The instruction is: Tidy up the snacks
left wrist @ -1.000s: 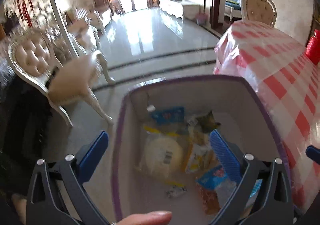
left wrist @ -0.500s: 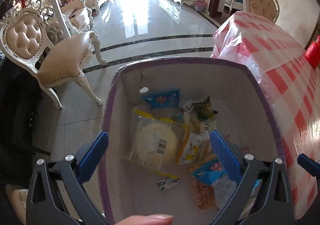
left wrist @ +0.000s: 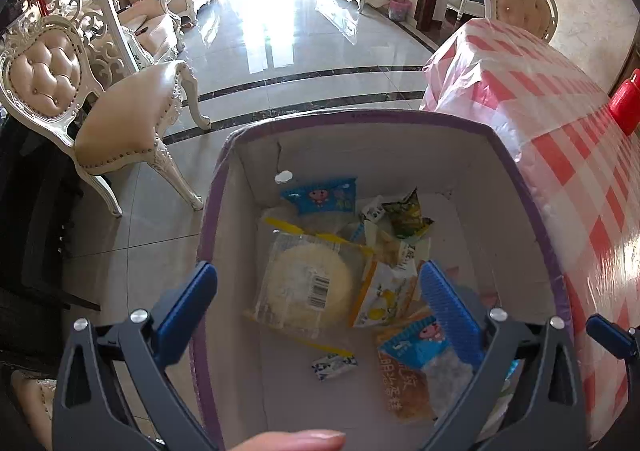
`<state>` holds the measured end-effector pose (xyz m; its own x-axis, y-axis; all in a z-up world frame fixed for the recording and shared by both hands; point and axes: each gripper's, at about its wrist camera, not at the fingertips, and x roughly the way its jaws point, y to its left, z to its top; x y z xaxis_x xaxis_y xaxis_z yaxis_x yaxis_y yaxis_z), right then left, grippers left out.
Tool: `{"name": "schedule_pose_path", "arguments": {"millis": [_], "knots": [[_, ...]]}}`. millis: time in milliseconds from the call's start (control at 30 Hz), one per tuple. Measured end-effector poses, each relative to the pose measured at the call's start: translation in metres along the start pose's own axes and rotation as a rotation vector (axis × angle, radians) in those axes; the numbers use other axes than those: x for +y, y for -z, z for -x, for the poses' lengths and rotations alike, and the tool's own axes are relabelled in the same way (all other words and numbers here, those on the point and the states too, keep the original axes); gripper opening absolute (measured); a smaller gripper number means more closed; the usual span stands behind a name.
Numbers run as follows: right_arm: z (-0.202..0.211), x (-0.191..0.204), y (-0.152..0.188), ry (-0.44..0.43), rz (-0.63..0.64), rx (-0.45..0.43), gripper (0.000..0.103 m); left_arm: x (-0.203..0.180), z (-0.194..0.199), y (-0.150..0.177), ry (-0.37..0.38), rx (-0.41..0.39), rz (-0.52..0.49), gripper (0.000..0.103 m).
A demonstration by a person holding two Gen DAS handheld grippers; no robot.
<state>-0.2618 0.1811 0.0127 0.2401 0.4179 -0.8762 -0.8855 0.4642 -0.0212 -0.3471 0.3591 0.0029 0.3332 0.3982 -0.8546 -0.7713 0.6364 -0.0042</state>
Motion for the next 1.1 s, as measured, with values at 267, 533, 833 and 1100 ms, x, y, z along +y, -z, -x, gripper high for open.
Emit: {"name": "schedule_pose_path", "arguments": {"millis": [267,533,833,1100], "knots": [[-0.0034,0.001,0.0012,-0.006,0.0,0.011,0.087,-0.001,-0.0014,0.0008,0.004,0.004,-0.003,0.102],[-0.0057,0.0004,0.0029,-0.013,-0.006,0.018,0.087,-0.0013,-0.0014,0.001,0.005,0.005,-0.003,0.102],[-0.008,0.0019,0.0041,-0.02,-0.009,0.025,0.087,-0.0023,-0.0031,0.0012,0.006,0.006,-0.003,0.102],[-0.0083,0.002,0.0044,-0.021,-0.011,0.026,0.087,-0.0028,-0.0037,0.0019,0.006,0.007,-0.004,0.102]]}}
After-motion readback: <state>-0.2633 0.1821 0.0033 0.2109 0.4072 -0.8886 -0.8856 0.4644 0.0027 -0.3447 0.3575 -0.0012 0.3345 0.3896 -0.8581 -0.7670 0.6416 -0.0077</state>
